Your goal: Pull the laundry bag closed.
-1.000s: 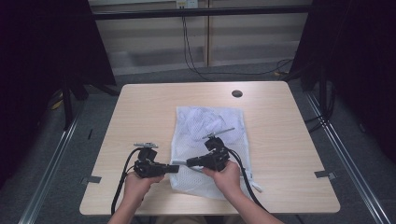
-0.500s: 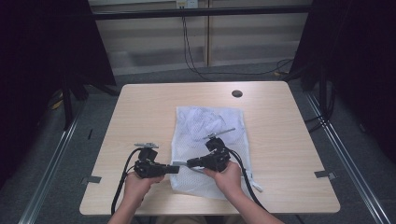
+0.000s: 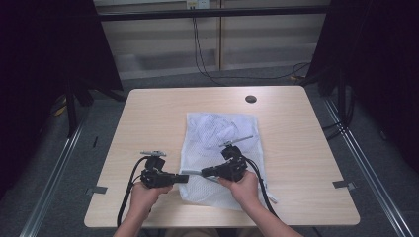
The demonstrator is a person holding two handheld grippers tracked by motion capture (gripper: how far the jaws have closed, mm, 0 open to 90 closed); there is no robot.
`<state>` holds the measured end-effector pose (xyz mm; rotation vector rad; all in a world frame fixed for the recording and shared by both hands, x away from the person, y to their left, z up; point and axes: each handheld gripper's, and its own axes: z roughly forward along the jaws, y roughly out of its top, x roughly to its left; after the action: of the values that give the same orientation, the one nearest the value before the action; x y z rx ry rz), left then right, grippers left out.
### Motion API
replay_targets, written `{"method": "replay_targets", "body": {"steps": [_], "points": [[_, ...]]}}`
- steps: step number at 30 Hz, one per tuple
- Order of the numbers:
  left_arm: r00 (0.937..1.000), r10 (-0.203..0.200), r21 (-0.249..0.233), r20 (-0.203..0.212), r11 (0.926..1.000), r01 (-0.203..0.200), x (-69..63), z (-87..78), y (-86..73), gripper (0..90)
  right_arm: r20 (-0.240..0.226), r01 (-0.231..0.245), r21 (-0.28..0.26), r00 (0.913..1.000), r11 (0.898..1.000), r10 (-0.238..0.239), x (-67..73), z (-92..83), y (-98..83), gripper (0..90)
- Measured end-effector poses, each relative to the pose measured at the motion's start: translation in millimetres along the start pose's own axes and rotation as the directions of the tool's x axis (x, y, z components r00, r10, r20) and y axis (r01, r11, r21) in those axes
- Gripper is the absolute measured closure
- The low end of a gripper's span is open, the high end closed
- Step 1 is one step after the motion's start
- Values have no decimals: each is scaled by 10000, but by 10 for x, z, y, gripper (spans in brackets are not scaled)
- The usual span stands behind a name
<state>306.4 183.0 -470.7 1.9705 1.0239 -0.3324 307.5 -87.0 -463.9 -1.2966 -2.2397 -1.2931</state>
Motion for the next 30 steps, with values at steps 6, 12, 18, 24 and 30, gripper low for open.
{"method": "replay_targets", "body": {"steps": [6, 12, 18, 24, 30], "points": [[10000, 37, 39, -12, 10000, -37, 4, -6, 1, 885, -29, 52, 1, 10000, 10000, -52, -3, -16, -9, 871], [9999, -108, -110, -47, 9999, 108, 27, -38, -5, 884, 172, -167, -58, 9997, 9998, 168, -84, -80, -19, 871], [9999, -120, -18, 51, 9999, 120, 26, -30, -5, 884, 128, -266, -40, 9996, 9996, 267, -106, -110, -35, 870], [9999, -99, -11, 28, 10000, 99, 25, -28, -6, 884, 126, -252, -3, 9996, 9997, 252, -112, -120, -49, 870], [9998, -173, -110, -71, 9998, 172, 43, -54, -8, 884, 251, -228, 21, 9994, 9997, 228, -136, -141, -58, 870]]}}
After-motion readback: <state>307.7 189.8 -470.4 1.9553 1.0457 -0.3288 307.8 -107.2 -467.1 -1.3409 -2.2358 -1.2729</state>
